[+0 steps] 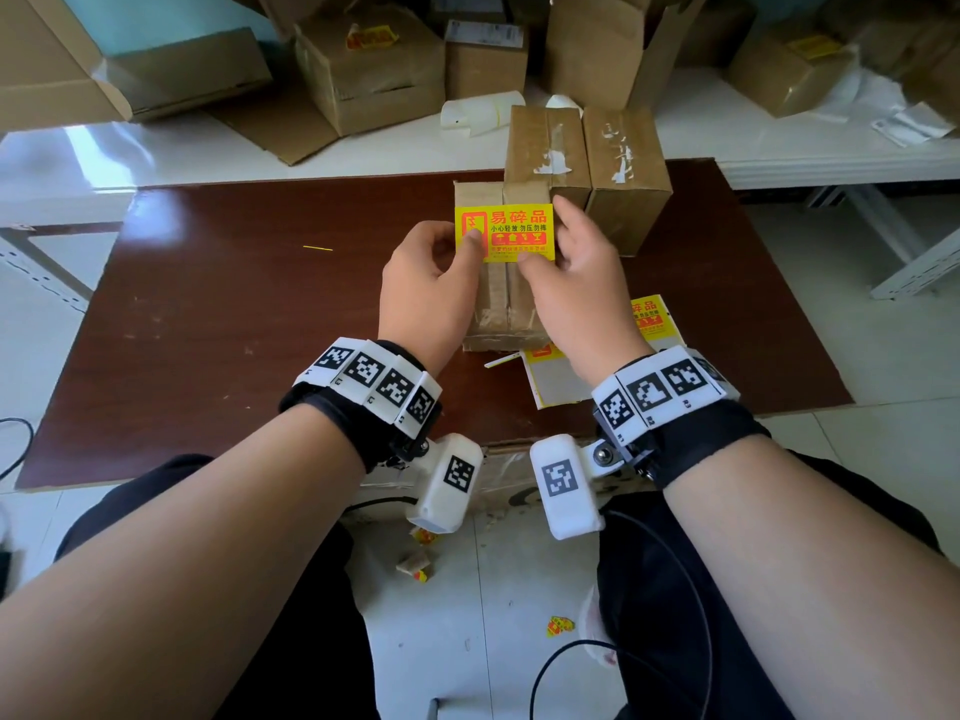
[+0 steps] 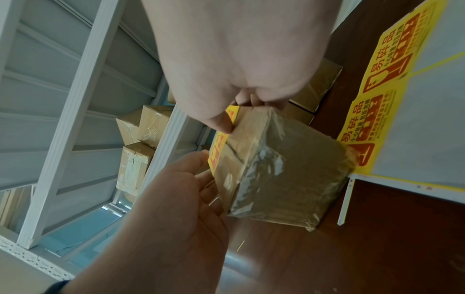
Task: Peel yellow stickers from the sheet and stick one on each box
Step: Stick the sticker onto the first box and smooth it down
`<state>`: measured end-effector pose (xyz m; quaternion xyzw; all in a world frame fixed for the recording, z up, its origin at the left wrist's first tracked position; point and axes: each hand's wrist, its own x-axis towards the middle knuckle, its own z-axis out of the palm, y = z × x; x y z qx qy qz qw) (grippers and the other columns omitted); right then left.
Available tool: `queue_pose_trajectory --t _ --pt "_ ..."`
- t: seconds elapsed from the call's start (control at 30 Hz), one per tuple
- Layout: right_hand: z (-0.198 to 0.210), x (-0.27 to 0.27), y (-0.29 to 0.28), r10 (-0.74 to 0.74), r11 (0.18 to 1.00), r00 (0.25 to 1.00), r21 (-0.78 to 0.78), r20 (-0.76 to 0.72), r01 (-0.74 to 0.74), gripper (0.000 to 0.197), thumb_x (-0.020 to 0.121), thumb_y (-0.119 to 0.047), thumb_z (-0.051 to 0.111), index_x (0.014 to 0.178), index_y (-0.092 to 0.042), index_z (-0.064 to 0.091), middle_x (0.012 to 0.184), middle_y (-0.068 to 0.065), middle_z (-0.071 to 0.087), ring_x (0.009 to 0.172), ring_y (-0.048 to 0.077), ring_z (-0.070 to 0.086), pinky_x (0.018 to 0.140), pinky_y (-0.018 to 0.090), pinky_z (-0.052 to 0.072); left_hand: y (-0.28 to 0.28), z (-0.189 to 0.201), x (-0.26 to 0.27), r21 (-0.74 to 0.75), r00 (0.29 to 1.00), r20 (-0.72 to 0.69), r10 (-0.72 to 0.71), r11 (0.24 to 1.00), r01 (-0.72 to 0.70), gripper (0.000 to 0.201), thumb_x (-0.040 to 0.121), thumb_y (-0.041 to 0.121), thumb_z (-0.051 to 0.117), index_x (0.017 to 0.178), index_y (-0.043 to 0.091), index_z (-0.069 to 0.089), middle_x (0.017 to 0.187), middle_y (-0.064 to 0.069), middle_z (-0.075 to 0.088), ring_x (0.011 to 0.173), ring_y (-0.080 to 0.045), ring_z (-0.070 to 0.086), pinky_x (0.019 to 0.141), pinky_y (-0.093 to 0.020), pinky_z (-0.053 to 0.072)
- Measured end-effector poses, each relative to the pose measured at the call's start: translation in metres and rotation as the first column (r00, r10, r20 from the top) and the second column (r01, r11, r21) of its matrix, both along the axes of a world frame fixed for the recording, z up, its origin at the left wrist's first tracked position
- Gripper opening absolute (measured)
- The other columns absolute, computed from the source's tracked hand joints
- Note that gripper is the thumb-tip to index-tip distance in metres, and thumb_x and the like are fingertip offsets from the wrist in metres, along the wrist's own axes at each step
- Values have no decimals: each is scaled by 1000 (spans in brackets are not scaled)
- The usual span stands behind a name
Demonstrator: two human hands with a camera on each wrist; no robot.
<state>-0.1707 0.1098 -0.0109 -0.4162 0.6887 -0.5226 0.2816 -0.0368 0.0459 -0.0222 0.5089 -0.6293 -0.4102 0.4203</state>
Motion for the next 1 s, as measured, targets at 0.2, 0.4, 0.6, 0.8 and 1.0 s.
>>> queue_pose_trajectory --t 0.2,0.4,0.6,0.8,1.0 --pt "4 -6 2 -3 1000 997 4 80 3 68 109 -11 56 172 -19 34 168 -1 54 149 15 57 124 49 49 1 3 -4 26 1000 -6 0 1000 0 27 101 43 64 115 22 71 107 12 74 103 -8 70 91 -35 58" --pt "1 -7 3 10 1000 1000 -24 11 -9 93 95 -32 82 172 -17 33 156 -6 65 141 4 63 121 42 52 -1 5 -9 51 1000 5 9 999 -9 38 97 49 62 119 19 70 110 5 74 105 -14 69 95 -41 58" --pt "8 -10 5 55 998 994 -31 95 -53 68 110 -1 58 172 -13 32 163 0 58 147 8 58 127 39 46 0 9 -9 41 1000 -15 -4 999 5 49 89 56 77 120 20 67 108 12 74 103 -6 70 92 -33 58" --pt "9 -10 4 40 998 976 -63 212 -27 63 111 1 48 171 -16 37 168 3 53 145 10 59 123 40 50 -2 6 -5 -5 999 5 -44 999 44 62 81 52 88 126 17 65 109 11 76 98 -1 73 87 -29 61" --pt "9 -8 5 -4 992 992 -125 127 20 81 101 -7 78 170 -5 35 156 -2 62 139 7 65 122 35 52 -14 8 -1 -109 988 -5 -152 982 151 30 103 29 68 127 13 74 115 6 78 105 -6 73 95 -33 60"
